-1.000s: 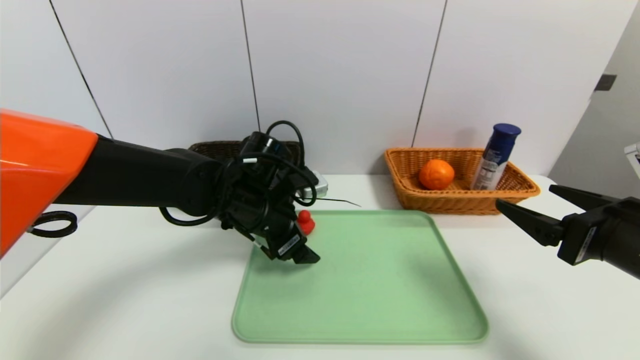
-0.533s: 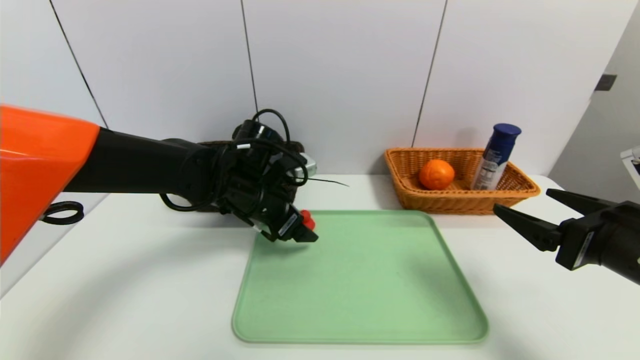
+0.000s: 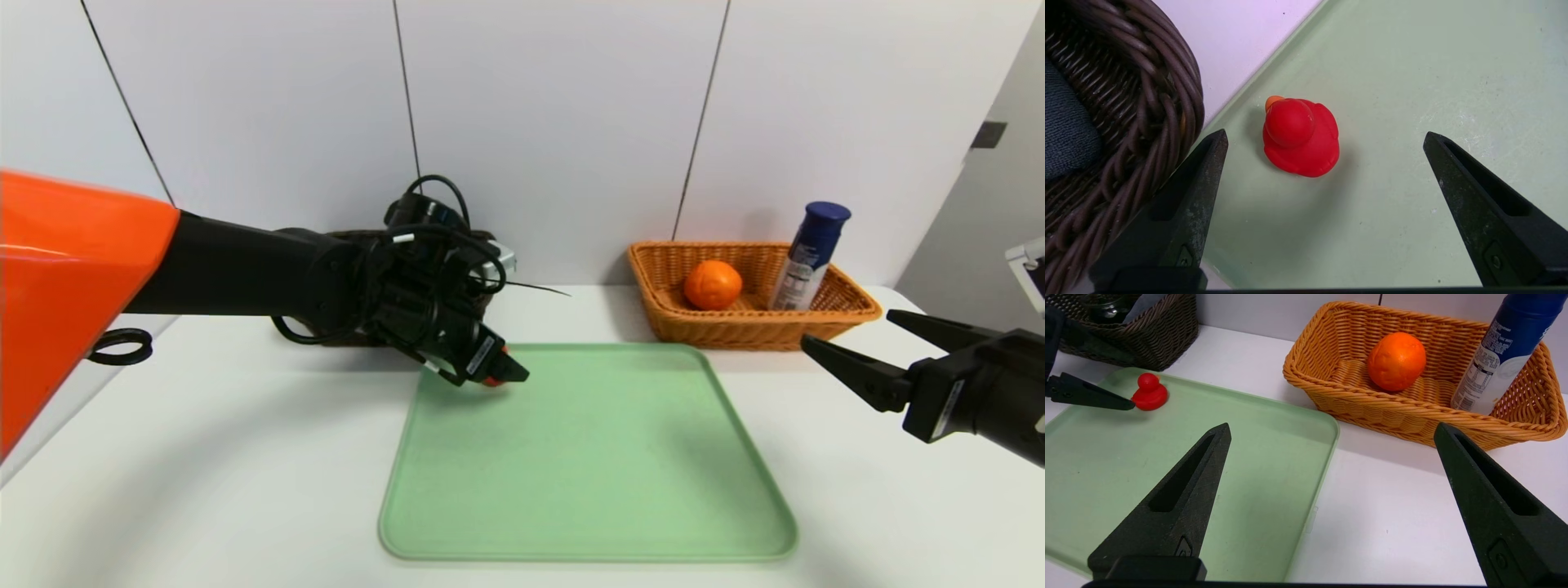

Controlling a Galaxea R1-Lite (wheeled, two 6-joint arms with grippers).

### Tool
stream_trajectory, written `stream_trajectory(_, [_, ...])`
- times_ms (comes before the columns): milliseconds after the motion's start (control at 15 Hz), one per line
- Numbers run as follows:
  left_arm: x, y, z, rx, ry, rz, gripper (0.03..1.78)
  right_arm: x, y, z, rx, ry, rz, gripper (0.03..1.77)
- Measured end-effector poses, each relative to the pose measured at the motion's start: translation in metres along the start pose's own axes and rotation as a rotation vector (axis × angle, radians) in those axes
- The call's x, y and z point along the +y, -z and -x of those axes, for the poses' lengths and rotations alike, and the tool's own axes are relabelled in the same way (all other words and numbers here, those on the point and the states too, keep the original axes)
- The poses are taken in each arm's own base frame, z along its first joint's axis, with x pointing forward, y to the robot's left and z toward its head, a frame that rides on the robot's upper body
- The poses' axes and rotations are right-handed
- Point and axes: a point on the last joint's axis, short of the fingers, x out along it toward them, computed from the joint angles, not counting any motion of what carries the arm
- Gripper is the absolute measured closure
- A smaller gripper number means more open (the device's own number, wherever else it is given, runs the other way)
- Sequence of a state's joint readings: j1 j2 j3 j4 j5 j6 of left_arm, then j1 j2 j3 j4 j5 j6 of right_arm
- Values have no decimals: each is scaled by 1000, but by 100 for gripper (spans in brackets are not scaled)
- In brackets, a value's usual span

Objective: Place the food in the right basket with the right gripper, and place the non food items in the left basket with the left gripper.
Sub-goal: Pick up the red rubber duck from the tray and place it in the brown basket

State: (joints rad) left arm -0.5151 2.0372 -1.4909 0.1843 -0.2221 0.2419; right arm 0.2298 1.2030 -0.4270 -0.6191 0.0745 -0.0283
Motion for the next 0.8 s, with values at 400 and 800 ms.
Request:
stream_trajectory(400, [3,4,-14,-4,-2,22,12,0,1,-2,6,0,-2,9])
stream_trajectory(800, [4,9,-24,11,-3,25,12,0,1,-4,11,0,-2,9])
